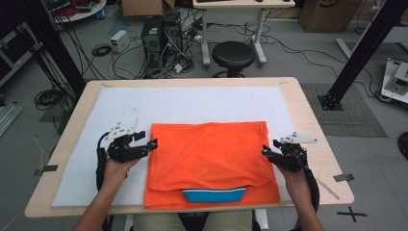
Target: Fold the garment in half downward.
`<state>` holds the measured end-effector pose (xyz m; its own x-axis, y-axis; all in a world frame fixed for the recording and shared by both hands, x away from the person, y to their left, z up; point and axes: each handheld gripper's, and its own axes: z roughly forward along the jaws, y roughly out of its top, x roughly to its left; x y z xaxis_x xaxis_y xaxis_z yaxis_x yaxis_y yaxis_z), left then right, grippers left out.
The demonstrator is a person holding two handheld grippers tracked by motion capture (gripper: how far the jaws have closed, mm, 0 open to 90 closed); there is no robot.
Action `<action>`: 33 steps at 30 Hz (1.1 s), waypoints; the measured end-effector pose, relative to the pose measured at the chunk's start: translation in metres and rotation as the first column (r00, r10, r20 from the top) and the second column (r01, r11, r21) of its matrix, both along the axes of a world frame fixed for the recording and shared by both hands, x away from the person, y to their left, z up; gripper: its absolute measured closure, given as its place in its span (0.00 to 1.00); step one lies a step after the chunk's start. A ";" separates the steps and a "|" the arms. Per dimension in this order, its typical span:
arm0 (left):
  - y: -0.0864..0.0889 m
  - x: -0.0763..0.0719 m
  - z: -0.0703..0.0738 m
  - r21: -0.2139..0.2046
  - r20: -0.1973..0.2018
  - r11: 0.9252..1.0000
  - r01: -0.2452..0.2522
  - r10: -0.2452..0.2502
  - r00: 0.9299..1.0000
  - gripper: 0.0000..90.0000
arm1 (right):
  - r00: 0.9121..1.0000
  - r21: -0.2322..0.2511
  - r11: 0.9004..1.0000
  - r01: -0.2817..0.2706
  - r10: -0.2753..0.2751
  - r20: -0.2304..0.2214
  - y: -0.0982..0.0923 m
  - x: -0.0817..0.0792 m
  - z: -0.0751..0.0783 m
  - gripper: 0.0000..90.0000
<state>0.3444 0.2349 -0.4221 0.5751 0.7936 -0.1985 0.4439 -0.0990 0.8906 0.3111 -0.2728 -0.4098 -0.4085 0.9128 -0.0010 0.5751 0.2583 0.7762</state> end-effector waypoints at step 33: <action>-0.006 0.086 -0.026 0.069 -0.134 0.976 -0.206 0.213 0.968 0.95 | 0.985 -0.016 0.997 0.079 -0.081 -0.150 -0.009 0.119 -0.024 0.97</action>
<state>0.4301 0.2288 -0.4482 0.3644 0.9052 -0.2186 0.5796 -0.0368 0.8140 0.4296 -0.2814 -0.4341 -0.3301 0.9428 0.0455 0.7045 0.2140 0.6766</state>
